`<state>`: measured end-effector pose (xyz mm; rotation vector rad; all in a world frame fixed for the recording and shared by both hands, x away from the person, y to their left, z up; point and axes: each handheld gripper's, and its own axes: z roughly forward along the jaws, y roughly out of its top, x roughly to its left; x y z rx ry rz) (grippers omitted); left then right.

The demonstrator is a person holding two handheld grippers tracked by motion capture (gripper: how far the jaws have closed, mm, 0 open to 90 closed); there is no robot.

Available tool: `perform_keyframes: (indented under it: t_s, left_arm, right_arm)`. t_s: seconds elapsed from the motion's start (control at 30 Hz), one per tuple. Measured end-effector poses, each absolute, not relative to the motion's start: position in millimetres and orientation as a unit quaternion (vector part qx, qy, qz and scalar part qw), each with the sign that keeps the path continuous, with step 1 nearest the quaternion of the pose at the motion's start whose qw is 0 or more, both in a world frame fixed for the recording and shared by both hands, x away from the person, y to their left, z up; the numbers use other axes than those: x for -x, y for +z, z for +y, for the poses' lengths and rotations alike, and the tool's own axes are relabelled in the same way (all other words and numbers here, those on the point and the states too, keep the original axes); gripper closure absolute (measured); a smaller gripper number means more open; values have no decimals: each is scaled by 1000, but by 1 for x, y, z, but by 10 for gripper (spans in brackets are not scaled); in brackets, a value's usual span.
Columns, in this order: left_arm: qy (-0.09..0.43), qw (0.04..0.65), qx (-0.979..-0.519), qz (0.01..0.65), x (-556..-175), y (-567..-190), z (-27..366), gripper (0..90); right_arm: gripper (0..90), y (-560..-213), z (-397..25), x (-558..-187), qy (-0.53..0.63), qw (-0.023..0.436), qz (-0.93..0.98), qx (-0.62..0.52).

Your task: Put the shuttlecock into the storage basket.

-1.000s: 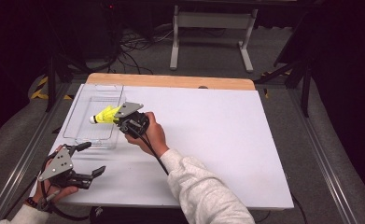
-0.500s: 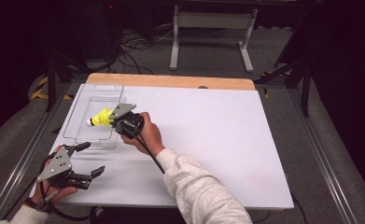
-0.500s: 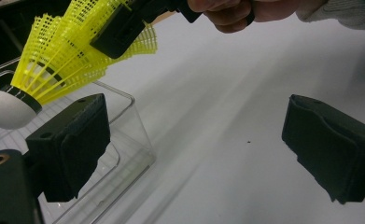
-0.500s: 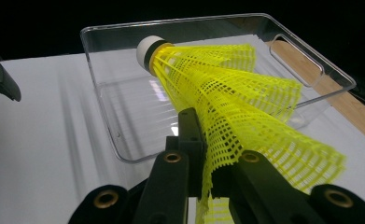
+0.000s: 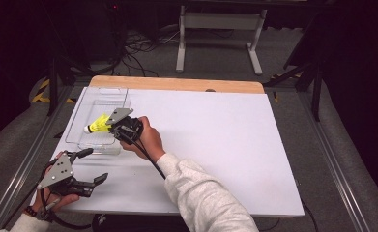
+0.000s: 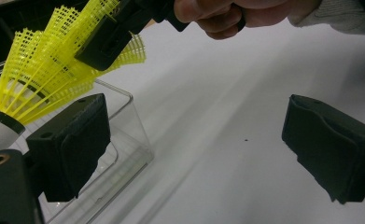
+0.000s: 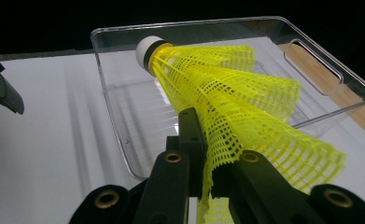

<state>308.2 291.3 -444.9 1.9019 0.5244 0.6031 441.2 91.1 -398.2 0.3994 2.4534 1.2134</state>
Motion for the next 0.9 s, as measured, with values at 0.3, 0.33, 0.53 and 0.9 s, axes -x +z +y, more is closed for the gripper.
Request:
perform_keyframes:
  t_s: [0.3, 0.33, 0.53, 0.9]
  left_arm:
    - [250, 513, -791, 220, -308, -445, 292, 88]
    - [250, 513, -791, 220, -308, -445, 292, 88]
    - [250, 512, -792, 220, -305, -445, 291, 88]
    - [247, 512, -792, 224, -302, -447, 294, 89]
  right_arm:
    - [877, -400, 103, -443, 425, 180, 877, -129]
    - [877, -400, 103, -443, 425, 180, 877, -129]
    - [877, -401, 108, -444, 425, 175, 879, -125]
    - [876, -404, 125, -446, 410, 166, 889, -115]
